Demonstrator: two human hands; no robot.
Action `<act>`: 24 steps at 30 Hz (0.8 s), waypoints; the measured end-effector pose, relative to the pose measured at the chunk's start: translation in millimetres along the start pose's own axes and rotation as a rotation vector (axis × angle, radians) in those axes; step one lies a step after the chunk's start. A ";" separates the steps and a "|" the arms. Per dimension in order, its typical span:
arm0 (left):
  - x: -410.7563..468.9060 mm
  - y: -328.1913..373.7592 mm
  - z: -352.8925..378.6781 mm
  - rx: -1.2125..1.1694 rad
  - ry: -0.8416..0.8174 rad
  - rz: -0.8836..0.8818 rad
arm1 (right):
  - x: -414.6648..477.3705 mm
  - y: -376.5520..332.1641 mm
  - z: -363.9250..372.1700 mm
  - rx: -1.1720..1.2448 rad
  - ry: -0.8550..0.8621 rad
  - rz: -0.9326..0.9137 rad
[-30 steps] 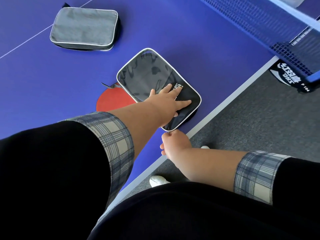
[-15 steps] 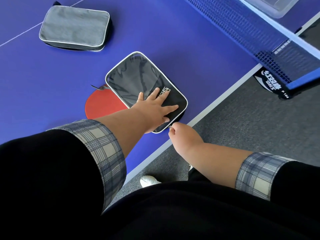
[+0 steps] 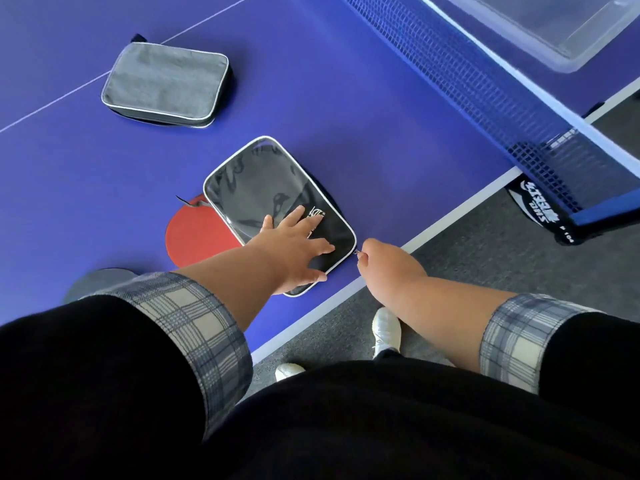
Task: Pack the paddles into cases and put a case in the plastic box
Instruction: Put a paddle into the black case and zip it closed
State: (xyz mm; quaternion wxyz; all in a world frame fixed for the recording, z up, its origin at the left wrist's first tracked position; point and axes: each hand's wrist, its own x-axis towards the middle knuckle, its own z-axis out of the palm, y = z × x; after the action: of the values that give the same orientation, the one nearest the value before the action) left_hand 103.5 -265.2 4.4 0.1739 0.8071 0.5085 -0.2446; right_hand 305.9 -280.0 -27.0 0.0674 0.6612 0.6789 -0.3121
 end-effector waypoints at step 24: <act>26.3 83.6 -2.6 0.004 0.035 -0.370 | 59.2 31.2 -50.7 -0.220 -0.198 -0.630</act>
State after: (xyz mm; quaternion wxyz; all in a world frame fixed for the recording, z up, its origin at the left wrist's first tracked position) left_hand 189.4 -279.8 -5.7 0.1156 0.7043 0.6506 -0.2595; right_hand 344.7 -205.5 -27.0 0.1042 0.3743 0.8695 -0.3051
